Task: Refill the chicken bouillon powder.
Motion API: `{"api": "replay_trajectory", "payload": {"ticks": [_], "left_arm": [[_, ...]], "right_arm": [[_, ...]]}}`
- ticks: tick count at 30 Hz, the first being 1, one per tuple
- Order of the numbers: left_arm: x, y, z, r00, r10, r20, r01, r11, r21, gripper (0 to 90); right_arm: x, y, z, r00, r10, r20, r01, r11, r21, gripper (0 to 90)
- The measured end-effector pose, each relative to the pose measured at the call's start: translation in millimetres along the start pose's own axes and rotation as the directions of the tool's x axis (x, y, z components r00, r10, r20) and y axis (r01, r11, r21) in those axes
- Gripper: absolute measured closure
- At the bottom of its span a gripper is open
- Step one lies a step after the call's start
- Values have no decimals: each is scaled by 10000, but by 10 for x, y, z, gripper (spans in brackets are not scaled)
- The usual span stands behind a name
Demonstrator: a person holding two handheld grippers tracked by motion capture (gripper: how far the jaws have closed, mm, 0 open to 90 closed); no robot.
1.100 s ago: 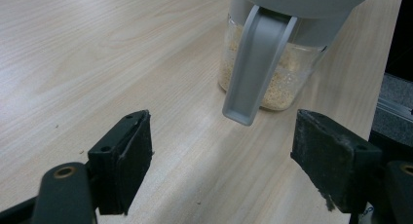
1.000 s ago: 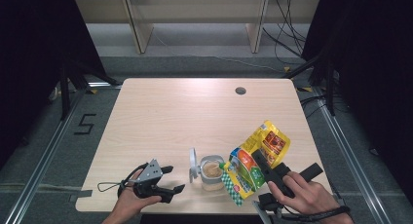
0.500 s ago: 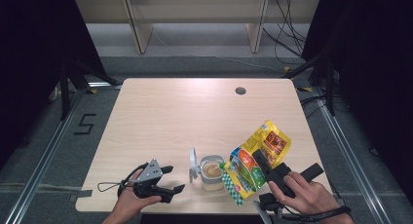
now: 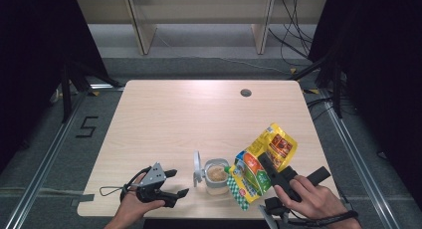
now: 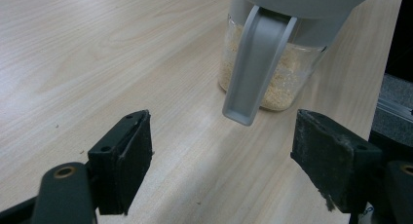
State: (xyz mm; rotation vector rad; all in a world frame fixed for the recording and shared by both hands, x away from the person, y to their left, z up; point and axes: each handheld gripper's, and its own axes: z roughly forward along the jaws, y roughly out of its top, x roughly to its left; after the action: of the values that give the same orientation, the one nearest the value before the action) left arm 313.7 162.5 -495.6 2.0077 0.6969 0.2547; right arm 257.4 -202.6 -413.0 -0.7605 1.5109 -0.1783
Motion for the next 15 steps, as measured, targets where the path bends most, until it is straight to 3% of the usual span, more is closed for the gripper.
{"api": "replay_trajectory", "payload": {"ticks": [5, 6, 7, 8, 15], "left_arm": [[3, 0, 0, 10000, 26, -31, -25, 10000, 8, 219], [15, 6, -3, 9996, 268, -29, -268, 9996, 7, 219], [0, 0, 0, 10000, 0, -23, 0, 10000, -5, 220], [11, 5, -2, 9998, 209, -12, -209, 9998, -9, 219], [12, 5, -2, 9998, 206, -16, -206, 9998, -18, 219]], "right_arm": [[-3, -2, 2, 10000, -38, -13, 38, 10000, -10, 631], [-4, -2, 3, 10000, -39, -2, 39, 10000, -17, 631], [-5, -2, 3, 10000, -22, -3, 22, 10000, -16, 631], [-7, -2, 4, 10000, -31, 0, 31, 10000, -19, 631], [-9, 0, 4, 10000, -36, 18, 36, 10000, -28, 631]]}}
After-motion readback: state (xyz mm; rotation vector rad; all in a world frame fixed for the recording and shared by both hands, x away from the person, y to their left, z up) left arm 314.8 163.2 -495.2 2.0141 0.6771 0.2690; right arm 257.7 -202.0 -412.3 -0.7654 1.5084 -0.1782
